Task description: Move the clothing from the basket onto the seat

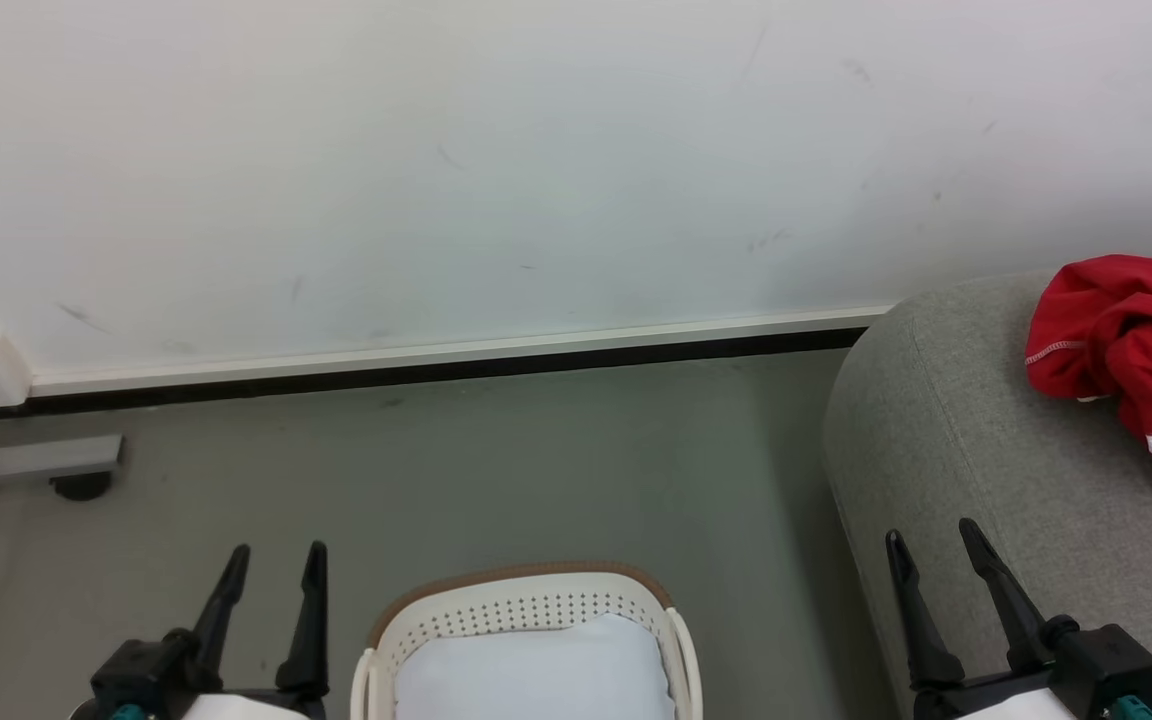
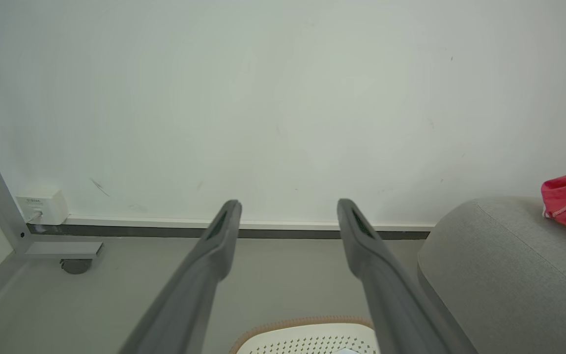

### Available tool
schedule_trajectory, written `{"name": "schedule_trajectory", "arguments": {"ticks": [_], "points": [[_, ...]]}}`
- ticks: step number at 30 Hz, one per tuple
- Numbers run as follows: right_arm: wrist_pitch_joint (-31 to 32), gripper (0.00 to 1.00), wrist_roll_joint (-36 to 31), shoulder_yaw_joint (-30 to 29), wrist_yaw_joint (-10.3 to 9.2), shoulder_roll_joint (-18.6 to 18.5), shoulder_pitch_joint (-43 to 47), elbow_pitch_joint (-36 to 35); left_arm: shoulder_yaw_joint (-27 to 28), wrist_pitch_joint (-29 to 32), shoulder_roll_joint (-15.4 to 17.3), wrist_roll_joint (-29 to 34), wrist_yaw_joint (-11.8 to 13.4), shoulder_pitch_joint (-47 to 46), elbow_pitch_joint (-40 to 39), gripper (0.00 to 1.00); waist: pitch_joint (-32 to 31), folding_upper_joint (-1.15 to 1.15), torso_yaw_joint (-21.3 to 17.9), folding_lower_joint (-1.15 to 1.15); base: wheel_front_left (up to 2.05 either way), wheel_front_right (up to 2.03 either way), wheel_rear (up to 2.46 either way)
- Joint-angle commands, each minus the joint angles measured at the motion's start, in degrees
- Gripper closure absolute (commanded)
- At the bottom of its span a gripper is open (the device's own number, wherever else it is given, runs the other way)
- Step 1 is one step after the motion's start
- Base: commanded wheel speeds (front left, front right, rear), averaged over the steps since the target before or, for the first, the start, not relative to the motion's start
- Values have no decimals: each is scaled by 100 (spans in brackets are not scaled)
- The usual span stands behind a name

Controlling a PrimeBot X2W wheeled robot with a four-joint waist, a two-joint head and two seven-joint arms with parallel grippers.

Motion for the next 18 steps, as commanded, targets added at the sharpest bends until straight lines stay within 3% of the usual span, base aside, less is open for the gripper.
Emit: {"name": "schedule_trajectory", "arguments": {"ticks": [1, 16, 17, 18], "points": [[-19, 0, 18, -1, -14, -4, -94, 25, 10, -3, 6, -5, 10, -19, 25, 0, -2, 0, 9, 0, 0, 0, 0], [-19, 0, -14, 23, -14, 5, -130, 63, -4, -3, 47, -45, 10, -33, 97, 0, -21, 0, -22, 0, 0, 0, 0], [0, 100, 0, 25, 0, 9, -86, 41, -23, 0, 12, -30, -1, -11, 98, 100, -23, 0, -21, 0, 0, 0, 0], [1, 100, 3, 26, 1, 11, -71, 64, -26, 1, 2, -36, -2, -1, 137, 100, -24, 0, -22, 0, 0, 0, 0]]}}
